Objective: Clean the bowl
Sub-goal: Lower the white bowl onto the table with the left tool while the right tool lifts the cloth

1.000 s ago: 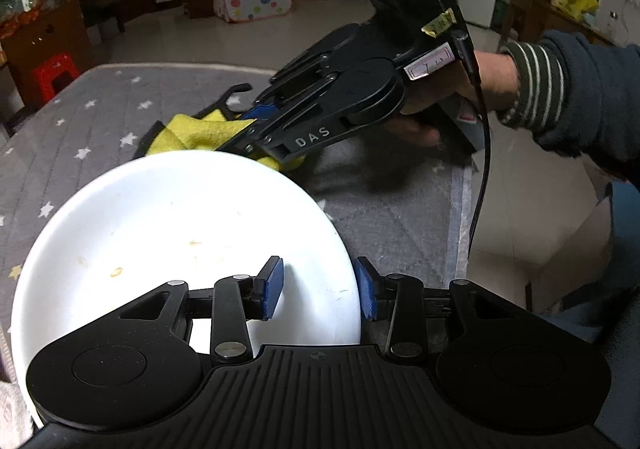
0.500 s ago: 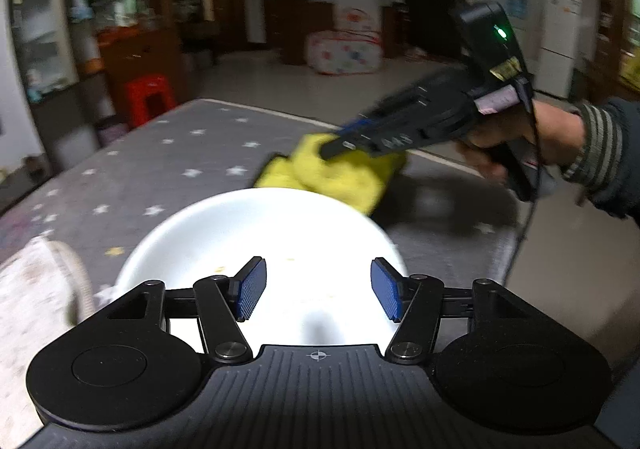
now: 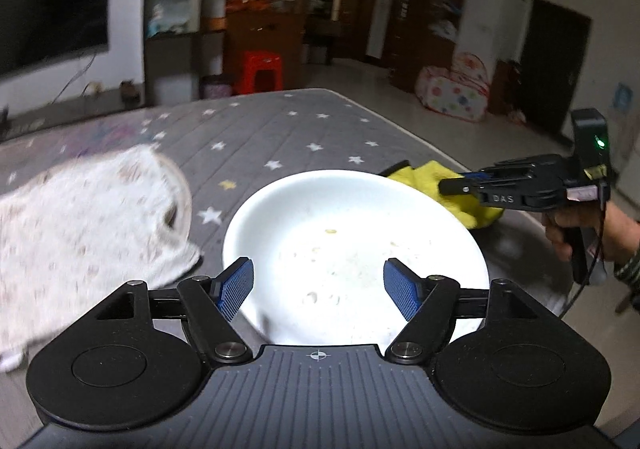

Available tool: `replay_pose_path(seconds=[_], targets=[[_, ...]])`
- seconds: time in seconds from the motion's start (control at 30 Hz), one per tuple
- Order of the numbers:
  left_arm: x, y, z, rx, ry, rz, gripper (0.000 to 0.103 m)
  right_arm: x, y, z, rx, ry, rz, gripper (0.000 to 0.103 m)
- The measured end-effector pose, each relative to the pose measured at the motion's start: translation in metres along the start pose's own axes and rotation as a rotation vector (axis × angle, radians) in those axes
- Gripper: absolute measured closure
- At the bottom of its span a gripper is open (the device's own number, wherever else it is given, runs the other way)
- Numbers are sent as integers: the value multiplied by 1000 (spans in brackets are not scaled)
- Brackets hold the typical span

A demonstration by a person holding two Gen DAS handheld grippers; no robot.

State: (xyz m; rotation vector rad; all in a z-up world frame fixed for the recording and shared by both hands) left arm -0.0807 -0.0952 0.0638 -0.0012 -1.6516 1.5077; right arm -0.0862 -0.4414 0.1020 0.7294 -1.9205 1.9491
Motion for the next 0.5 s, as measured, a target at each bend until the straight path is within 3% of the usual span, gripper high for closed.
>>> replay_pose_path(seconds=[0.23,0.37,0.5], targets=[[-7,8,-2,62,-11,-39,32,27,-36,-12,54,4,128,96],[-10,14,-2,84,-19,-53,34,46,-54,-27,87,-36,191,96],[-10,17,-7,131,-16,-61,36,52,-50,-47,106,-96,196,96]])
Point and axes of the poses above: each gripper's, at about its wrist camera, not at the fingertips, and x roughly against the way its jaws point, z to its right, y to its underside, the point moved 1 cm from there along -x, roughly the way its jaws point, and after that the axes turned 2 degrees about -x, right-handed, at the moved point
